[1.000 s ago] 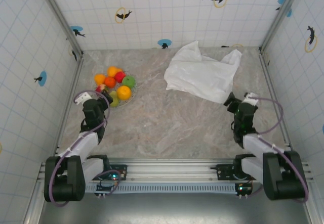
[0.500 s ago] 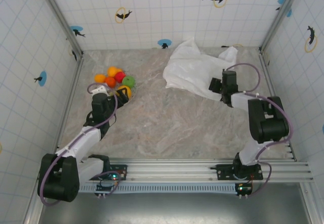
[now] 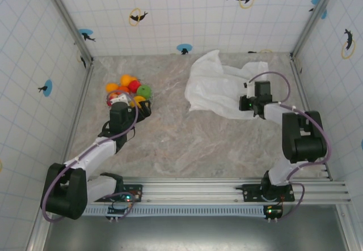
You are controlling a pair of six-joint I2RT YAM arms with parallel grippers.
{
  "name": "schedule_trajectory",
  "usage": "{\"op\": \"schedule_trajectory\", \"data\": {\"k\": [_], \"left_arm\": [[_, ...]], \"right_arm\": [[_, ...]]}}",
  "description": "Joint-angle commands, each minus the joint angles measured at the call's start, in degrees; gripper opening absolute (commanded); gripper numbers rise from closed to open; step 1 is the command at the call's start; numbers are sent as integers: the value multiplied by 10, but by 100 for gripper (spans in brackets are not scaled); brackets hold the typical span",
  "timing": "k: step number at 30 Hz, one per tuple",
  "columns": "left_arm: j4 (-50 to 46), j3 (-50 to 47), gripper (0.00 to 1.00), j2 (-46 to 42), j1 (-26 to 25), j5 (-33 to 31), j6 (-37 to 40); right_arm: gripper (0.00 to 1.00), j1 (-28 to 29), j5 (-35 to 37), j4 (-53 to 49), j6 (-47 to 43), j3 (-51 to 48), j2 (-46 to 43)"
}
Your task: Place the fruits into the plastic bag
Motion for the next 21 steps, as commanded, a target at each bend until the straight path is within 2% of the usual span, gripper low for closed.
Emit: {"op": "schedule_trajectory", "data": {"k": [1, 4, 6, 8, 12, 14, 16, 19, 21], "left_arm": [[-7, 27, 97, 14, -9, 14, 9], [-5, 44, 97, 30, -17, 33, 6], [-8, 55, 97, 46, -23, 44, 9], [-18, 71, 97, 69, -32, 54, 12], [-39, 105, 97, 121, -59, 52, 25], [-44, 119, 97, 140, -70, 48, 33], [-46, 130, 98, 157, -76, 43, 38], [-48, 145, 98, 179, -79, 45, 40], [-49, 154, 98, 193, -80, 49, 40]], "right_arm": [[0, 18, -165, -38, -108, -19, -46], [0, 31, -203, -55, -157, -31, -73], [0, 35, -195, -78, -185, -29, -83], [0, 36, -134, -108, -200, -14, -85], [0, 38, 67, -130, -183, 29, -70], [9, 43, 135, -127, -179, 54, -53], [30, 50, 222, -130, -172, 89, -24], [45, 61, 338, -166, -131, 155, 17], [57, 66, 351, -161, -111, 159, 12]]}}
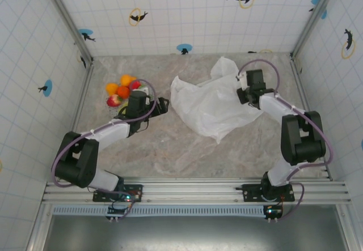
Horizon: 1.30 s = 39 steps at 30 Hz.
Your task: Place the fruits into the plastic bag
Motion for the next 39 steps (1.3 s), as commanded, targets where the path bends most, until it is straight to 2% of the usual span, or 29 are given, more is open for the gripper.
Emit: {"op": "schedule_trajectory", "data": {"k": [1, 5, 9, 13, 14, 20, 22, 24, 27, 29, 33, 37, 39], "left_arm": [[-13, 27, 98, 23, -3, 9, 14], [-6, 52, 98, 55, -7, 28, 10], [-4, 99, 98, 113, -7, 44, 6], [12, 148, 95, 179, -8, 71, -8], [13, 158, 94, 193, -26, 74, -9], [27, 222, 76, 267, -31, 115, -22], [41, 230, 68, 280, -33, 143, -29], [53, 233, 53, 290, -36, 174, -35], [71, 221, 31, 290, -45, 209, -34], [91, 192, 22, 272, -55, 226, -33], [137, 108, 13, 210, -104, 236, -27], [171, 58, 13, 172, -180, 236, -23], [177, 50, 16, 162, -227, 237, -15]], "right_arm": [[63, 11, 108, -16, 48, 15, -12], [83, 18, 42, 20, 109, -48, -87], [94, 21, -22, 65, 185, -143, -181], [93, 21, -80, 86, 262, -208, -242], [93, 22, -87, 83, 277, -216, -249], [91, -1, -79, 116, 381, -309, -287], [90, -30, -106, 145, 407, -326, -275], [89, -55, -131, 167, 427, -326, -246], [88, -72, -178, 184, 438, -293, -195], [88, -74, -194, 182, 430, -261, -164], [88, -86, -192, 178, 407, -202, -106], [88, -94, -167, 126, 368, -118, -46], [88, -93, -140, 81, 343, -76, -25]]}}
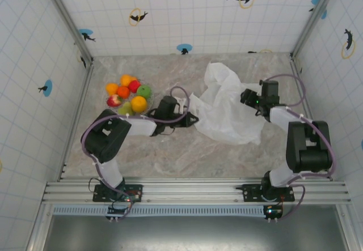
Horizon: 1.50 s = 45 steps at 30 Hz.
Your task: Place the fruits into the plastic bag
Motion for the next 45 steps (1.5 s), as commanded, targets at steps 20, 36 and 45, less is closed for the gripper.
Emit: {"op": "schedule_trajectory", "data": {"k": [20, 36, 45], "left_arm": [[-177, -82, 76, -272, -124, -190, 183], [-180, -124, 79, -303, -87, -360, 113], [-179, -128, 79, -295, -80, -369, 112]], "right_arm": [[91, 294, 395, -164, -198, 47, -83], [98, 346, 617, -194, -236, 200, 182], [64, 332, 635, -167, -267, 219, 222]]}}
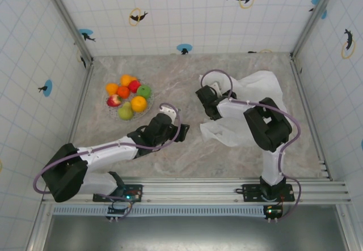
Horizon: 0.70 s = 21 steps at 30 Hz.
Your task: Place the fruits into the plastic bag
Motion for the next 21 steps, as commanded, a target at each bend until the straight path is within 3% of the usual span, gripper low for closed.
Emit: {"op": "schedule_trajectory", "data": {"k": [1, 7, 10, 13, 17, 21], "left_arm": [[-7, -5, 79, -7, 7, -18, -6], [-8, -8, 80, -15, 13, -35, -8], [-8, -6, 80, -21, 15, -46, -6], [-8, 2, 81, -25, 20, -59, -5], [-9, 28, 85, -20, 29, -62, 9], [-16, 73, 87, 11, 30, -31, 37]], "right_arm": [[53, -7, 31, 22, -16, 16, 1], [3, -17, 33, 48, -43, -24, -49], [0, -27, -14, 41, -40, -52, -104], [0, -49, -127, 32, -32, -90, -180], [0, -77, -337, 37, -66, -148, -288], [0, -85, -444, 58, -89, -191, -351]]}}
